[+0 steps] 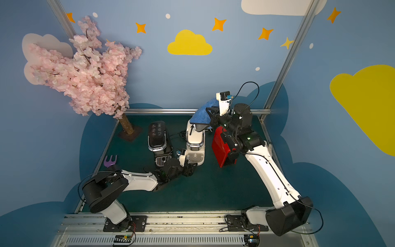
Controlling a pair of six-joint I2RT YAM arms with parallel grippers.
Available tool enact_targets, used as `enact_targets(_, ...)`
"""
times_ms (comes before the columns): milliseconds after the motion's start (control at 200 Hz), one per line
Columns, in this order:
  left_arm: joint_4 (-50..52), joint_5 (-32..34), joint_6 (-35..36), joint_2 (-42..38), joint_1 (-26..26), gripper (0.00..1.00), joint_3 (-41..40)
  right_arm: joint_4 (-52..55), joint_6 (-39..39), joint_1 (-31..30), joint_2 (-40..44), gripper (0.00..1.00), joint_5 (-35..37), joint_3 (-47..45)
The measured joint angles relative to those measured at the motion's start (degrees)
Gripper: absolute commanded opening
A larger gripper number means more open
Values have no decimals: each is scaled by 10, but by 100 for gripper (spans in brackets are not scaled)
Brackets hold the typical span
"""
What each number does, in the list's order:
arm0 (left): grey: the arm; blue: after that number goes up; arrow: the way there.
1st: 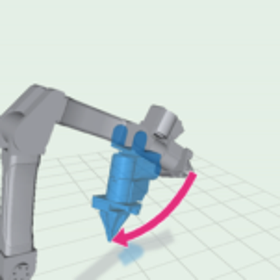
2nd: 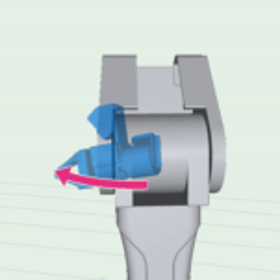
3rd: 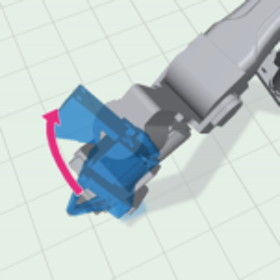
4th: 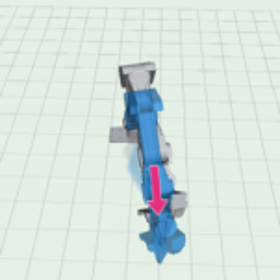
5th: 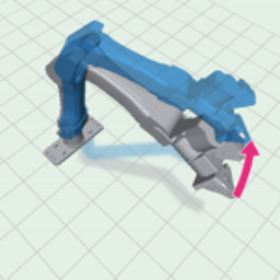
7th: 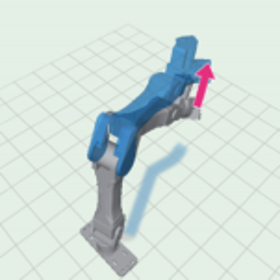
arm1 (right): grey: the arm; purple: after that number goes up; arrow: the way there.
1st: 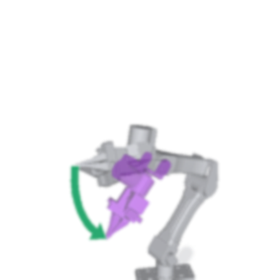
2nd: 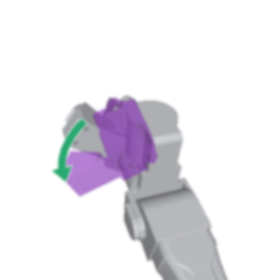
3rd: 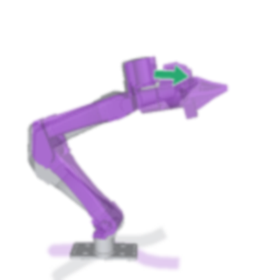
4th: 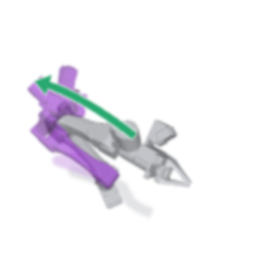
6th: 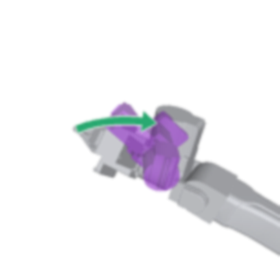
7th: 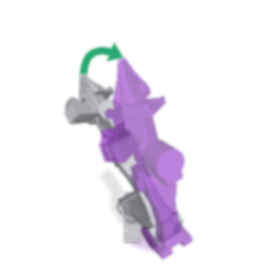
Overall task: Wipe the surface of a coffee machine
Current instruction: Wipe the dirt from the surface of the coffee machine.
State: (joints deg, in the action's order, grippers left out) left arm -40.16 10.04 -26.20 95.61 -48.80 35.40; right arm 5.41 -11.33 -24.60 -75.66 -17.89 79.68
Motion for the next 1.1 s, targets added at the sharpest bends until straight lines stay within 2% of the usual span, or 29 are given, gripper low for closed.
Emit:
enact_targets(190, -3, -2, -4, 19, 10, 73, 5, 10, -3, -26, -44, 1, -3, -29)
enact_targets(496, 7, -10, -16, 70, 19, 72, 52, 57, 26, -84, -101, 1, 63, -37)
enact_targets(1101, 12, -24, -30, 74, 21, 72, 48, 86, 59, -92, -279, 1, 245, 147)
